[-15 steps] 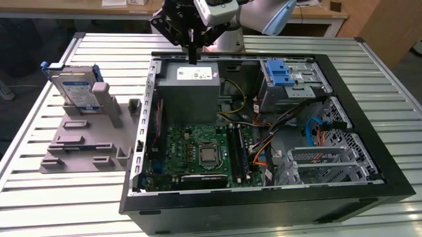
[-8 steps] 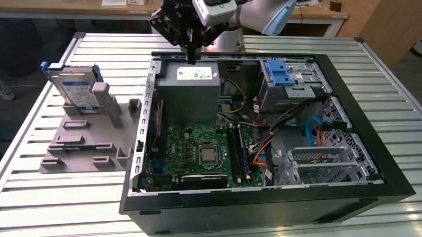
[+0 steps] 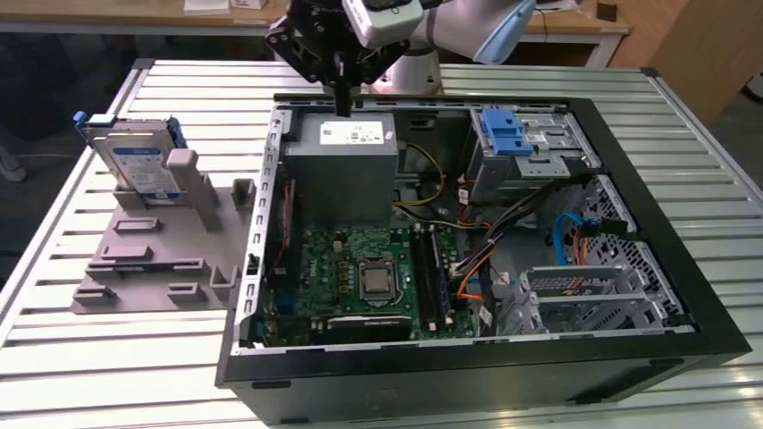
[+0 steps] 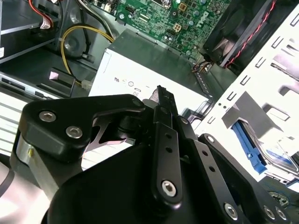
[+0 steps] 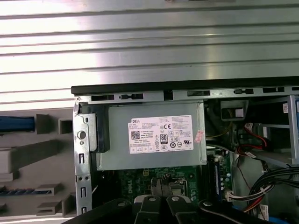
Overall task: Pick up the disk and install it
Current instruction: 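Reach for the disk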
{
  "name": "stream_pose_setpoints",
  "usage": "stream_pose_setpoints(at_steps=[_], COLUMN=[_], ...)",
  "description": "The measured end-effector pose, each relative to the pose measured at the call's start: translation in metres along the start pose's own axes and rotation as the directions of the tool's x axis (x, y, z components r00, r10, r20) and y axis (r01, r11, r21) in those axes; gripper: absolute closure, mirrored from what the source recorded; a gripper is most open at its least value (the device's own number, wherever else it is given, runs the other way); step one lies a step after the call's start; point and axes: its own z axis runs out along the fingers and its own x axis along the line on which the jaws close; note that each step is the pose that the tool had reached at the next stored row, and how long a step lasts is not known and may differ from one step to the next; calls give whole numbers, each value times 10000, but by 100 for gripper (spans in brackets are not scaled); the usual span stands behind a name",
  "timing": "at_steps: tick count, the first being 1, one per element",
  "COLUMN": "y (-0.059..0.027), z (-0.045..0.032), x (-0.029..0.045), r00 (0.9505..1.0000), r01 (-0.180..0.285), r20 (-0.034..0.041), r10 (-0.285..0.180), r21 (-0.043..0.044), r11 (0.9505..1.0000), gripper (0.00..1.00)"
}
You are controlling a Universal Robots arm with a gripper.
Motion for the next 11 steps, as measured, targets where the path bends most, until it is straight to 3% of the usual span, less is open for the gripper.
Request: stream_pose_setpoints(at_steps=[11], y=[-4], z=[2], x=[49], r00=[10000], r01=[0], r20=[-1], r10=[0], r21=[0], r11=[10000], gripper=[89])
